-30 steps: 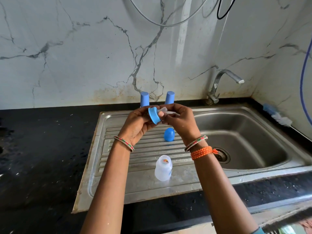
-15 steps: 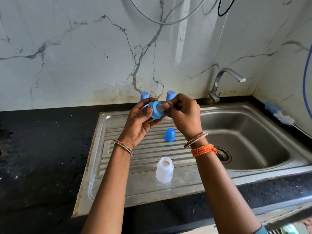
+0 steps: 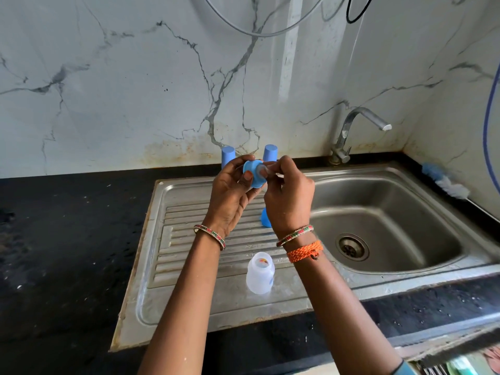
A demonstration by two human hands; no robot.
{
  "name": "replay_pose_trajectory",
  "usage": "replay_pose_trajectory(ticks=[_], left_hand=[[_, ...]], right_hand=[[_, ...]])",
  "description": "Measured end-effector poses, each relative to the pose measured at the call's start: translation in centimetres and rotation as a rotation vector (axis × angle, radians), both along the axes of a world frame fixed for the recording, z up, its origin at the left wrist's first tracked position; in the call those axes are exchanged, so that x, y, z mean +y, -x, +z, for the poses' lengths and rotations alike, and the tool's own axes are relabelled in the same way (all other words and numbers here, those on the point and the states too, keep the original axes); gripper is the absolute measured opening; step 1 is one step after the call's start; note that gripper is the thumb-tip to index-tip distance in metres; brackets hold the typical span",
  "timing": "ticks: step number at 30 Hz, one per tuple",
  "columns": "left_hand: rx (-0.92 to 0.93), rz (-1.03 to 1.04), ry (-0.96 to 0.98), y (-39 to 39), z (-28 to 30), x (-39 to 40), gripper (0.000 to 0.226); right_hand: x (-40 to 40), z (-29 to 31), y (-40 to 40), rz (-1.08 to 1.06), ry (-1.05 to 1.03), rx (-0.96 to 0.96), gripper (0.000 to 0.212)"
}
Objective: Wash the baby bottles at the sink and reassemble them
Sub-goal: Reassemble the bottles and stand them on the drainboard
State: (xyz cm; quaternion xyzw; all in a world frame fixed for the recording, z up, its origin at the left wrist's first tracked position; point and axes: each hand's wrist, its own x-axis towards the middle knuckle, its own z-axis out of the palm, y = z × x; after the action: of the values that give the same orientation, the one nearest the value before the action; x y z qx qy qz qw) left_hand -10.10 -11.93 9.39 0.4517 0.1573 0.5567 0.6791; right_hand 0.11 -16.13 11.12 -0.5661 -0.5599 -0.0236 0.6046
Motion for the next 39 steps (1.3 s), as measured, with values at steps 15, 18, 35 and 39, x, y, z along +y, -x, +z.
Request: replay_pose_trajectory(ticks=[15, 18, 35, 39], left_hand=[[0.024, 0.025, 0.030, -0.6, 0.0, -0.3, 0.071], [0.084, 0.051, 0.043, -0.3, -1.0, 0.0, 0.035], [0.204, -0.096, 0.087, 2.0, -1.3, -0.3, 0.067], [0.191, 0.013, 0.045, 0.3, -0.7, -0.8, 0.078]], right_hand=[[-0.6, -0.7, -1.6, 0.063, -0.165, -0.165, 0.011], [-0.7, -0.3, -1.5, 0.189, 0.099, 0.163, 0.018], [-0.8, 1.1, -2.4, 0.269, 0.333, 0.137, 0.014], [-0.6, 1.6, -1.9, 0.149, 0.275, 0.207, 0.013]])
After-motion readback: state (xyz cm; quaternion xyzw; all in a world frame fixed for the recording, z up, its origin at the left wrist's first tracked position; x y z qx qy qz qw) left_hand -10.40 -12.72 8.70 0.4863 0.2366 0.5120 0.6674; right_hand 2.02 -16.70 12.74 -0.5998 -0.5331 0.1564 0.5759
